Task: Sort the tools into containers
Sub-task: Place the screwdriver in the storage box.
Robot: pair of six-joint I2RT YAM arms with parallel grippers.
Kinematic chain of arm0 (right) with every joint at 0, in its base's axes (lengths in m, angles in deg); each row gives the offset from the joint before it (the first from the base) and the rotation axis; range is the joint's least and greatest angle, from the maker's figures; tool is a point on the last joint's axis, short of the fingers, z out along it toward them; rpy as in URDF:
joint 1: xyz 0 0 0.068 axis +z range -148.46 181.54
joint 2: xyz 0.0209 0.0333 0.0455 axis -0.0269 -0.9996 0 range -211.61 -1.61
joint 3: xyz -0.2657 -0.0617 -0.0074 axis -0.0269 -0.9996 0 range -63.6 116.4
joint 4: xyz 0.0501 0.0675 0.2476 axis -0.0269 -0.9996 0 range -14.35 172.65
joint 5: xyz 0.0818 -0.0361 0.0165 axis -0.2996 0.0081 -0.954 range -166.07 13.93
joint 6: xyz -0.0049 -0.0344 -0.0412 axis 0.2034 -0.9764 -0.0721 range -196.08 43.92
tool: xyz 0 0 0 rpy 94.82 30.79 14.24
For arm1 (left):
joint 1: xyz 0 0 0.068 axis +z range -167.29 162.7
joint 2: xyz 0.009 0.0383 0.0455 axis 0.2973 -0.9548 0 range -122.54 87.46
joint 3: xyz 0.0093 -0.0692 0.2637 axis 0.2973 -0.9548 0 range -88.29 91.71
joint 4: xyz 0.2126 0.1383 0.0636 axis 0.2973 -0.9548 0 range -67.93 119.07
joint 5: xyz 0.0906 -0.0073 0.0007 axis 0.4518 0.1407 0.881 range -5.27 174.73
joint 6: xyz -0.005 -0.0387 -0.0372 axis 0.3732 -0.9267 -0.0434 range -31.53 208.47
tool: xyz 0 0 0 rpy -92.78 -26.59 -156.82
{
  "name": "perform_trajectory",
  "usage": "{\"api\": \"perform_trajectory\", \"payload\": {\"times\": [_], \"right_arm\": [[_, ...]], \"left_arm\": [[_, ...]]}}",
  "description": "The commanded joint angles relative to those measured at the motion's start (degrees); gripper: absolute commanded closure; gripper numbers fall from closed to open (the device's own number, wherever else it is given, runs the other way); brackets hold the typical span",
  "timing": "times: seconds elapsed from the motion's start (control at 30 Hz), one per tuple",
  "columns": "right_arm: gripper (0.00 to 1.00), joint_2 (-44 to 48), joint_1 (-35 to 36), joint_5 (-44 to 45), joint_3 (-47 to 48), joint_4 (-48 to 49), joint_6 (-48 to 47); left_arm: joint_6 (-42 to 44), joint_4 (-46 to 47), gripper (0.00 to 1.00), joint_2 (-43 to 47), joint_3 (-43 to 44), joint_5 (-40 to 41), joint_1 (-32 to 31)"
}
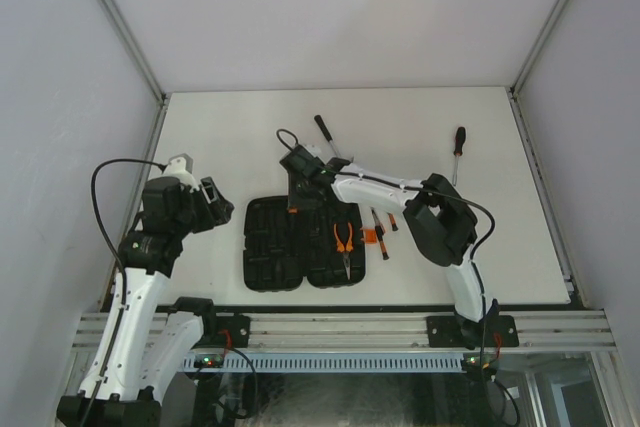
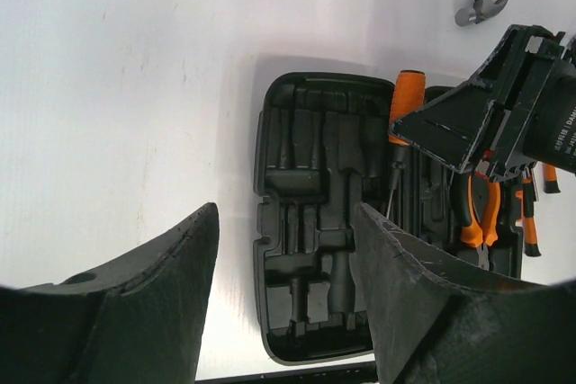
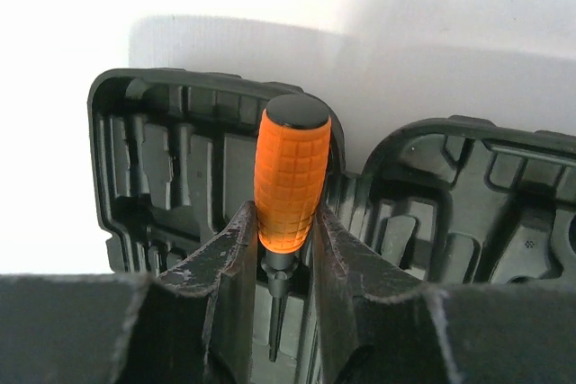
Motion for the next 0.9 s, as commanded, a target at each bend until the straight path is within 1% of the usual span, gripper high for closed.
{"api": "perform_trajectory", "payload": {"times": [0.0, 0.1, 0.33, 0.5, 0.77, 0.8, 0.87], "right_arm": [[0.84, -1.20, 0.43, 1.70, 4.60, -1.40, -1.03], [0.81, -1.82, 0.48, 1.81, 4.95, -1.77, -1.01], [0.71, -2.72, 0.28, 1.61, 5.84, -2.41, -0.90], [0.66, -3.50, 0.26, 0.97, 6.86, -3.53, -0.87], [0.64, -3.95, 0.28, 0.10, 6.81, -4.71, -0.60], [0.64, -3.76, 0.37, 0.14, 6.74, -4.78, -0.60], [0.69, -3.36, 0.43, 0.36, 6.41, -4.55, -0.69]], "left_arm": [[0.73, 2.25, 0.35, -0.01, 0.18, 0.31, -0.25], [0.73, 2.21, 0.35, -0.20, 0.18, 0.42, -0.18], [0.76, 2.15, 0.35, -0.58, 0.21, 0.22, -0.20], [0.73, 2.15, 0.35, -0.39, 0.16, 0.23, -0.19], [0.73, 2.25, 0.35, -0.71, 0.13, 0.05, -0.24], [0.74, 2.26, 0.35, -0.77, 0.16, 0.02, -0.23], [0.73, 2.25, 0.35, -0.77, 0.16, 0.03, -0.26]]}}
